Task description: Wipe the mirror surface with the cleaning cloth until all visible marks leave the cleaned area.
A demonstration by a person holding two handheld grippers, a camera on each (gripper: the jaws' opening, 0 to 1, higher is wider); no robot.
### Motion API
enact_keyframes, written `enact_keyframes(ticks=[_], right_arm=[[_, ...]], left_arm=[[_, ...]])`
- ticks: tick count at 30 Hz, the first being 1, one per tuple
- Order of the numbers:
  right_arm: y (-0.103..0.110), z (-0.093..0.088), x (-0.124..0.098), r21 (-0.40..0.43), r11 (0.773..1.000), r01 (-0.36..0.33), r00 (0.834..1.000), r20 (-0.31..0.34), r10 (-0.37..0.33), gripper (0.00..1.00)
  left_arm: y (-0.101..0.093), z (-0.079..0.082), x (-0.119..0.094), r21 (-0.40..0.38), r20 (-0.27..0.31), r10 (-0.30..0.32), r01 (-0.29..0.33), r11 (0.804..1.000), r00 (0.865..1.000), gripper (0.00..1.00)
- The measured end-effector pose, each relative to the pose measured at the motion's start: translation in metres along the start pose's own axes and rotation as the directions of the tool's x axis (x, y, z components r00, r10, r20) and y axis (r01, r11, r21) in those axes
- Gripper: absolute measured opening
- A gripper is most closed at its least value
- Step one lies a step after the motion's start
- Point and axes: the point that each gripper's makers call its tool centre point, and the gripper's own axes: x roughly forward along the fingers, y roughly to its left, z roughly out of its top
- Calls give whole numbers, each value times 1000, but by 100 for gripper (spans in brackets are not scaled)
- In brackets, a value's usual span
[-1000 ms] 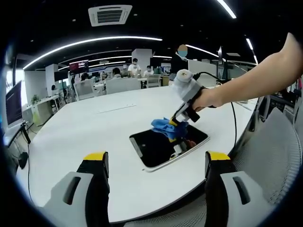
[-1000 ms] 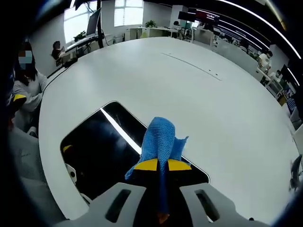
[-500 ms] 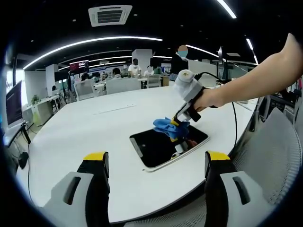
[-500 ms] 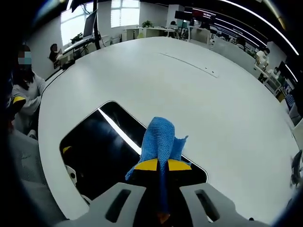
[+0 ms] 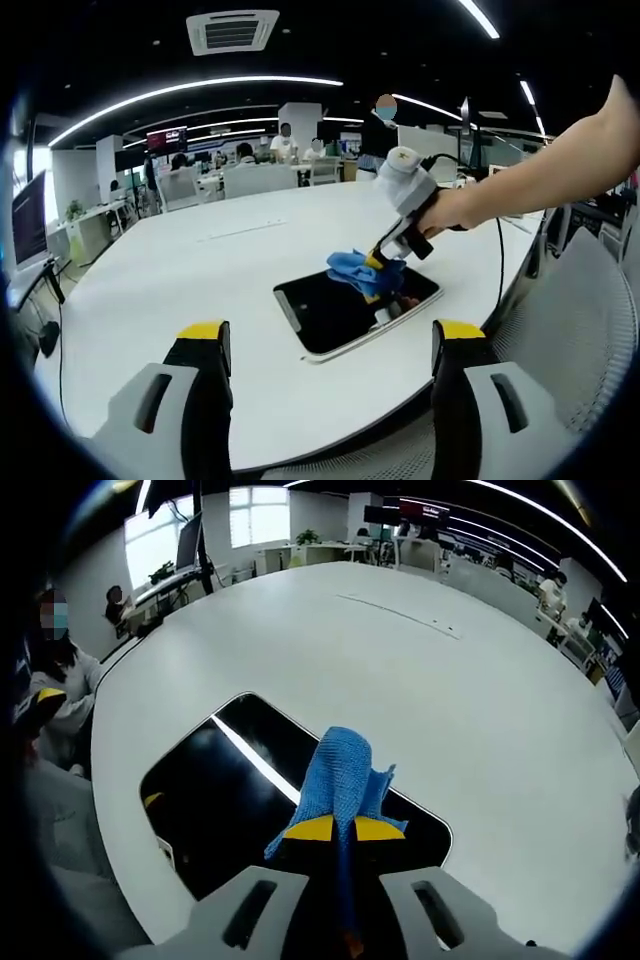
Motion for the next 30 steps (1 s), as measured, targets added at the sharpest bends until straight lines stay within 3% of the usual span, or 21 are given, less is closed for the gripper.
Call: enact_keyframes(ticks=[30], right_arm=[[36,-30,-26,-51,998,-43,999,18,44,0]], left_arm=[[-1,-1,-1,0,-3,-3,3,1000,1000,80]])
